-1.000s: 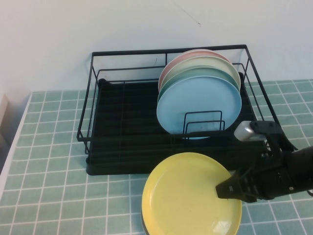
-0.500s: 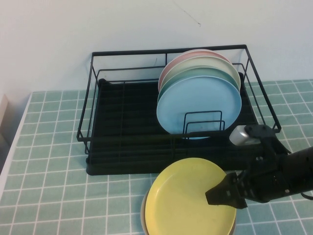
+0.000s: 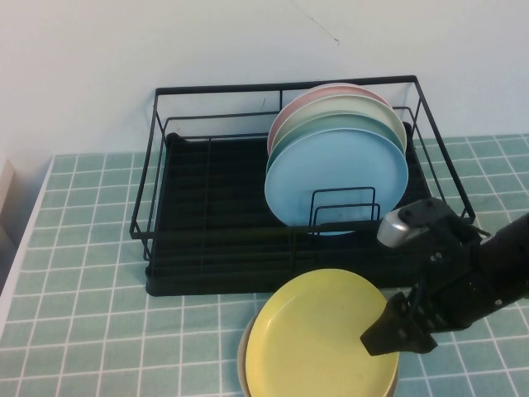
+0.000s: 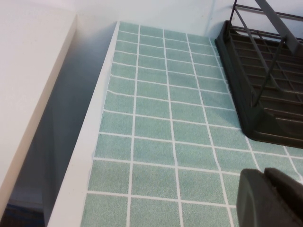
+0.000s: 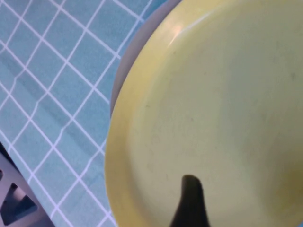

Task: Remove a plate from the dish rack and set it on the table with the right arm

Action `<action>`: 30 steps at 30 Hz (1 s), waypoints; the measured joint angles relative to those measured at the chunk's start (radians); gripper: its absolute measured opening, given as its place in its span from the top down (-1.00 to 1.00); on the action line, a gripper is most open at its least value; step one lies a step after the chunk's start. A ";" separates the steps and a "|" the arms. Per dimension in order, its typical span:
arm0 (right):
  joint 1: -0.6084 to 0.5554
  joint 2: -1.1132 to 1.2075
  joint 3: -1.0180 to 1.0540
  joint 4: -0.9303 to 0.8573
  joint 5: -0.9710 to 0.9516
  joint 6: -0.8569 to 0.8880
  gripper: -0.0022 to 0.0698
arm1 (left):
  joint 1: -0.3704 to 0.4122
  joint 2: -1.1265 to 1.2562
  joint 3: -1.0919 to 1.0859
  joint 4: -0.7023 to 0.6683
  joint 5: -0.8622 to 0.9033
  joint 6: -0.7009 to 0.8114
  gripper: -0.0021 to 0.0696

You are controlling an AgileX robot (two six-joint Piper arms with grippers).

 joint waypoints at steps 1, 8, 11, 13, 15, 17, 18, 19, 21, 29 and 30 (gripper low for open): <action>0.000 0.000 -0.018 -0.029 0.015 0.022 -0.49 | 0.000 0.000 0.000 0.000 0.000 0.000 0.95; 0.000 0.000 -0.109 -0.179 0.087 0.101 -0.27 | 0.000 0.000 0.000 0.000 0.000 0.000 0.95; 0.000 0.000 -0.130 -0.222 0.113 0.110 -0.15 | 0.000 0.000 0.000 0.000 0.000 0.000 0.95; 0.000 0.000 -0.150 -0.245 0.140 0.134 -0.01 | 0.000 0.000 0.000 0.000 0.000 0.000 0.95; 0.000 0.000 -0.176 -0.260 0.173 0.147 0.27 | 0.000 0.000 0.000 0.000 0.000 0.000 0.95; 0.000 -0.010 -0.193 -0.267 0.191 0.140 0.58 | 0.000 0.000 0.000 0.000 0.000 0.000 0.95; 0.000 -0.026 -0.195 -0.267 0.195 0.127 0.70 | 0.000 0.000 0.000 0.000 0.000 0.000 0.95; 0.000 -0.045 -0.195 -0.267 0.195 0.117 0.77 | 0.000 0.000 0.000 0.000 0.000 0.000 0.95; 0.000 -0.111 -0.184 -0.260 0.174 0.096 0.86 | 0.000 0.000 0.000 0.000 0.000 0.000 0.95; 0.000 -0.621 0.025 -0.111 -0.112 -0.011 0.92 | 0.000 0.000 0.000 0.000 0.000 0.000 0.95; 0.000 -0.682 0.049 -0.104 -0.136 -0.017 0.92 | 0.000 0.000 0.000 0.000 0.000 0.000 0.95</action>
